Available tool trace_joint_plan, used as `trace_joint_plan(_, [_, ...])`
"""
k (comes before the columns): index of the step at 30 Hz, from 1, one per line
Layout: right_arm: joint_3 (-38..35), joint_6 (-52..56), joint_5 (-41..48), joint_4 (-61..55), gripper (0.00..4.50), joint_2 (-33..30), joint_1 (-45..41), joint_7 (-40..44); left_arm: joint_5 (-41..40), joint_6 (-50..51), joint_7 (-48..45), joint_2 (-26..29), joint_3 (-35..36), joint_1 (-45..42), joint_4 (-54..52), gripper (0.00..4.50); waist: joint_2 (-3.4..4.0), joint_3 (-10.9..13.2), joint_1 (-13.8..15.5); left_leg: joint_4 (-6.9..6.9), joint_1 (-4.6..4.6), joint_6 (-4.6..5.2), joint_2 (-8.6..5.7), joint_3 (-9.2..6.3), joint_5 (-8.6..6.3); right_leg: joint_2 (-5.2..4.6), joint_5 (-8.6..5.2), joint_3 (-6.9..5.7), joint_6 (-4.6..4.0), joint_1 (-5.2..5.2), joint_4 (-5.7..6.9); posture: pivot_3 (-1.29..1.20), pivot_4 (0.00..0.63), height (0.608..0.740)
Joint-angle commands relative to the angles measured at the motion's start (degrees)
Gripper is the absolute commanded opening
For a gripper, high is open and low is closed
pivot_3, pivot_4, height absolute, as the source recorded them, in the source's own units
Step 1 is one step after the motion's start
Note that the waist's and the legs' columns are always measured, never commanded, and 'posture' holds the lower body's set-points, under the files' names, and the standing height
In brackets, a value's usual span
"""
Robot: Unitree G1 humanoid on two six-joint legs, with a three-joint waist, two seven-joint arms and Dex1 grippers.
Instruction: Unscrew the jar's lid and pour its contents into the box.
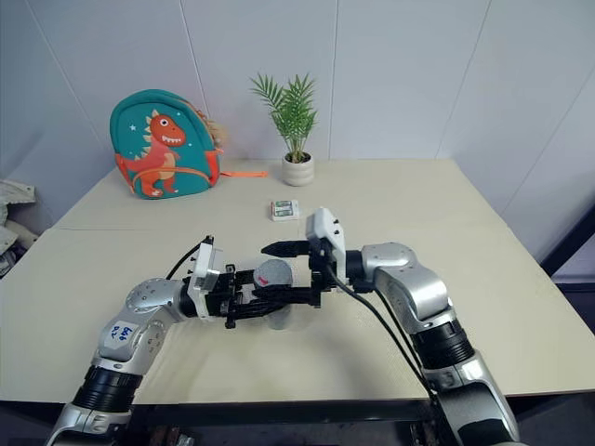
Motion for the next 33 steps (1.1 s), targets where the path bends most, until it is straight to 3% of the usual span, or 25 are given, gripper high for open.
trace_joint_plan(1, [-5.24, -0.6, 1.52, -0.92, 4.44, -3.28, 1.37, 0.42, -0.78, -1.22, -0.99, 0.05, 0.03, -0.22, -2.33, 2.19, 0.0, 0.0, 0.01, 0.0, 0.0, 0.0, 0.0, 0.0, 0.0, 0.0, 0.0, 0.0, 0.0, 0.0, 0.0, 0.0, 0.15, 0.74])
trace_joint_plan(10, [-9.22, 0.66, 3.33, 2.6, 4.44, -8.2, 3.78, 2.44, -0.8, -1.18, -0.73, -0.07, 0.24, -0.09, -2.37, 2.19, 0.0, 0.0, -0.13, 0.0, 0.03, 0.0, 0.01, 0.02, 0.0, 0.04, 0.0, 0.03, -0.01, 0.0, 0.02, 0.0, 0.15, 0.74])
trace_joint_plan(15, [-9.1, 3.53, 6.82, -1.46, 4.44, -7.87, 3.96, 3.86, -0.62, -1.24, -0.42, 0.1, 0.59, 0.09, -2.42, 2.19, 0.01, 0.01, -0.07, 0.0, 0.02, 0.0, 0.02, 0.02, 0.0, 0.05, 0.0, 0.04, -0.01, 0.0, 0.01, 0.0, 0.15, 0.74])
trace_joint_plan(24, [-4.23, 7.97, 7.15, -7.55, 4.44, -1.03, 0.93, -2.73, 0.04, -1.62, 0.35, 0.13, 0.53, -0.16, -1.82, 2.19, 0.01, 0.01, -0.16, 0.01, 0.03, -0.04, 0.03, 0.02, 0.03, 0.05, 0.01, 0.03, -0.02, 0.0, 0.07, 0.0, 0.15, 0.74])
trace_joint_plan(33, [-0.01, 5.5, 1.44, -2.98, 4.44, 4.22, -2.3, -7.01, -0.17, -1.27, 0.39, 0.42, 0.41, -0.85, -1.77, 2.19, 0.02, 0.01, -0.03, 0.02, 0.01, -0.06, 0.03, 0.01, 0.04, 0.04, 0.02, 0.02, -0.04, -0.01, 0.03, 0.0, 0.15, 0.74])
